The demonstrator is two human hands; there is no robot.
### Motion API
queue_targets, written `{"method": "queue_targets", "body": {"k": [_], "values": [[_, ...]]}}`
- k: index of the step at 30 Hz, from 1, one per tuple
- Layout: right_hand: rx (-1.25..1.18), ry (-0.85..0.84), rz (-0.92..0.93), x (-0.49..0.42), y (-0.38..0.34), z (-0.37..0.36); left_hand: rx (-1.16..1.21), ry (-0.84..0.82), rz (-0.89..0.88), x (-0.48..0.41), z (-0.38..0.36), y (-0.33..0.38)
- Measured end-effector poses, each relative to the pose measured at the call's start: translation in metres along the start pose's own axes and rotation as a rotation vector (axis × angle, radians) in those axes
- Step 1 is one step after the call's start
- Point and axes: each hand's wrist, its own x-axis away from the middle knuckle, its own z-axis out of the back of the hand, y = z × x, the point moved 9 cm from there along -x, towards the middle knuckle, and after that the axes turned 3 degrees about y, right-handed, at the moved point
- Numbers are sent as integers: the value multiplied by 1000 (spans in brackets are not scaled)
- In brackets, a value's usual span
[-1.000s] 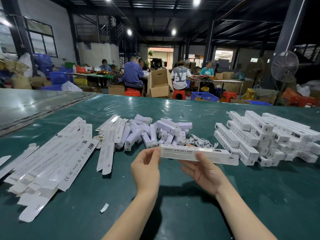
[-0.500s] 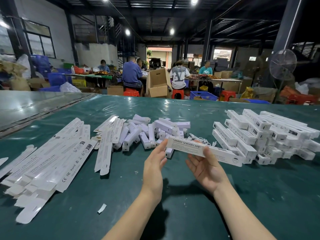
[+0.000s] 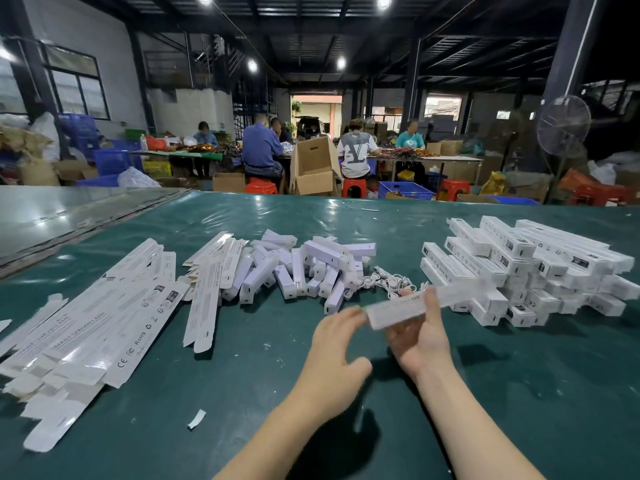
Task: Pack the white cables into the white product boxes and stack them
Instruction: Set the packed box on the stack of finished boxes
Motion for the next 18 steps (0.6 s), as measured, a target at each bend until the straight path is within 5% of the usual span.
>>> {"method": "queue_targets", "body": {"k": [3, 10, 18], "values": [[127, 38, 84, -6, -2, 2, -468, -201, -69, 5, -31, -12], [-86, 177, 37, -7, -11, 16, -583, 91, 7, -25, 11, -20], [232, 137, 77, -5, -14, 6, -886, -313, 178, -67, -11, -60]]}}
